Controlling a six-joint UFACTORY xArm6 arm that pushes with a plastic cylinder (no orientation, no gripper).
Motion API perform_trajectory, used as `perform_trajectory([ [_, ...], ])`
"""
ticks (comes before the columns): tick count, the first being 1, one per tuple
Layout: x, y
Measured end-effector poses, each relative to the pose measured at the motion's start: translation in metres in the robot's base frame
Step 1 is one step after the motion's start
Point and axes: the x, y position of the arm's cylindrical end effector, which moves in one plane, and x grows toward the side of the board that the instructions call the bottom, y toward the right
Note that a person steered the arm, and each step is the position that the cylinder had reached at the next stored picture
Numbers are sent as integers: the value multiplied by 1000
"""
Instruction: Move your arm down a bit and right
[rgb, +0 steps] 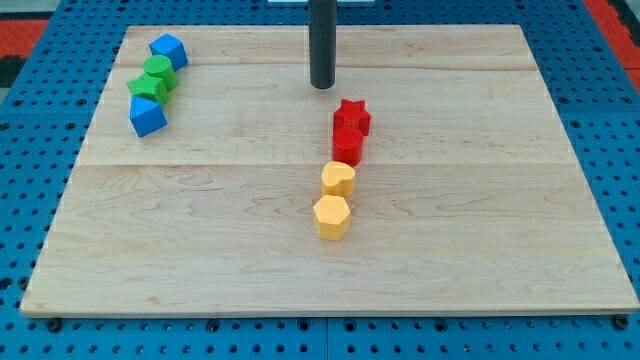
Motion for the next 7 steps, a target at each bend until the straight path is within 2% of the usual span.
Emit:
perform_trajectory([
  [7,4,7],
])
